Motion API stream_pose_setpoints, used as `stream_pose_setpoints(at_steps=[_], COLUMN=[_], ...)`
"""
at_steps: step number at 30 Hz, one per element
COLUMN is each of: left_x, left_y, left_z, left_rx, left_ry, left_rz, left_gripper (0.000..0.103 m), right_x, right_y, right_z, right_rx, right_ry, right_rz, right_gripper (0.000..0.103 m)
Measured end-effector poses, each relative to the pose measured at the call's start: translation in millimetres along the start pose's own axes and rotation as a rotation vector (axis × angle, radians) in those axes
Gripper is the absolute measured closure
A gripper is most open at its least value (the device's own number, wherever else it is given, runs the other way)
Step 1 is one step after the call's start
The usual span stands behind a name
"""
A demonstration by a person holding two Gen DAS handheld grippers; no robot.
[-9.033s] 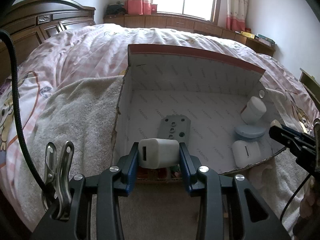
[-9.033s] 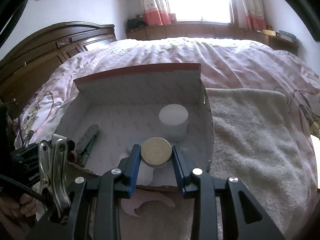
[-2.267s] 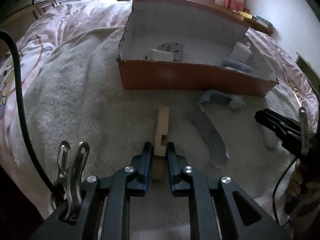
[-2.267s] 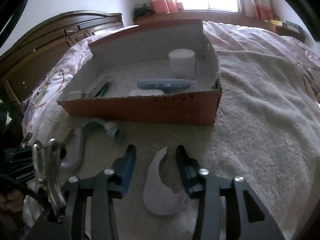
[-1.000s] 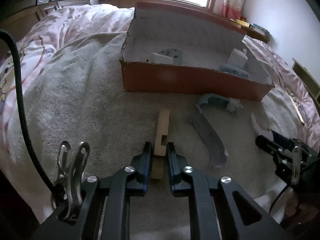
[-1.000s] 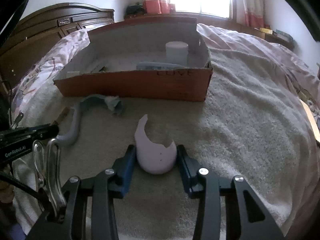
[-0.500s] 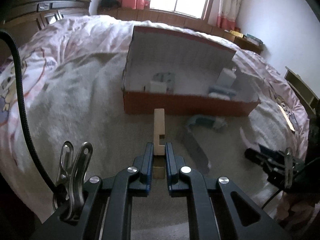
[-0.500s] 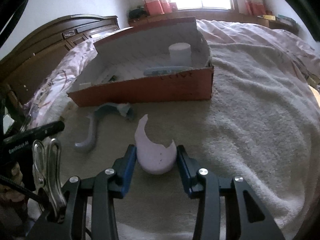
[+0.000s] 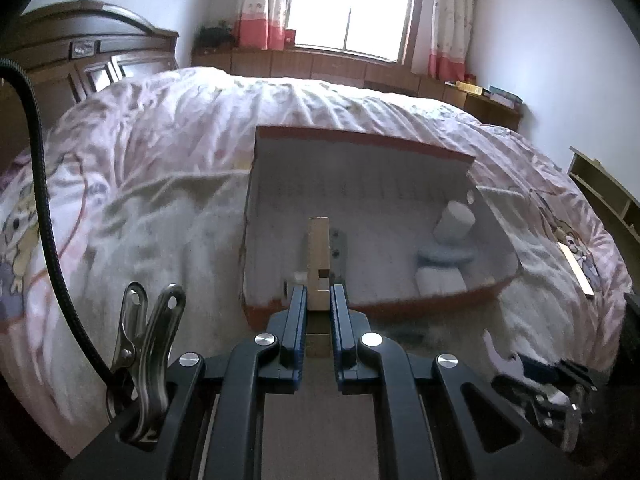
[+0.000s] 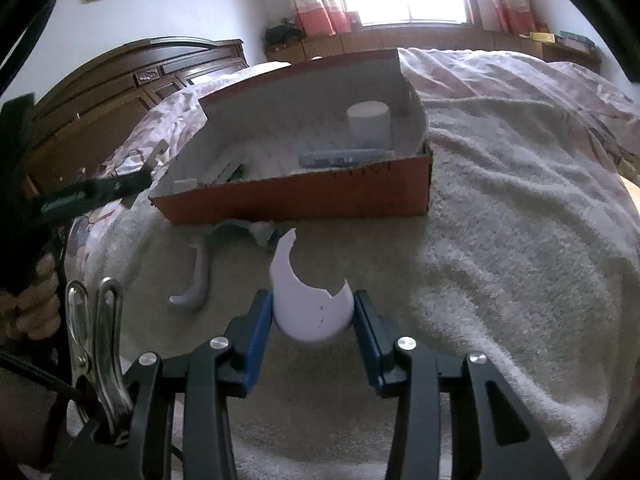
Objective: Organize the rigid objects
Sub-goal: 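Lower the wooden block into the box and open the left tool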
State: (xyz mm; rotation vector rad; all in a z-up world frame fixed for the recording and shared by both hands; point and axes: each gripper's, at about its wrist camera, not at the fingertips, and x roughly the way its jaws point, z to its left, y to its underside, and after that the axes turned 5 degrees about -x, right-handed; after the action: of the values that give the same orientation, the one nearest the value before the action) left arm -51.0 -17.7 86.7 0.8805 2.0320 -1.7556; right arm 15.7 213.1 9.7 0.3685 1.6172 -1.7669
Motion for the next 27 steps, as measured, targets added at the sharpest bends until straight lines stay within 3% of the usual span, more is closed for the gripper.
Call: stream_pose_setpoints(at_steps=[12, 23, 27], left_x=[36.2, 62.5, 65.8], left_y=[-35.1, -35.3, -34.1], left_z=[6.5, 9.6, 7.8], left_rx=[0.015, -0.009, -0.008], left_ry=[-0.050, -0.068, -0.106], left_rz=[-0.007, 0.031, 0.046], left_gripper=[0.091, 0.091, 0.089], right_x=[-22.4, -16.8, -14.9], right_y=[-24.1, -21.4, -24.6], right_z=[-0.6, -0.5, -1.1], right_rx=[-0.036, -0.030, -0.036], right_ry=[0.034, 0.025, 0.027], right_rz=[-0.051, -0.037, -0.039], right_gripper=[0.060, 0.060, 0.060])
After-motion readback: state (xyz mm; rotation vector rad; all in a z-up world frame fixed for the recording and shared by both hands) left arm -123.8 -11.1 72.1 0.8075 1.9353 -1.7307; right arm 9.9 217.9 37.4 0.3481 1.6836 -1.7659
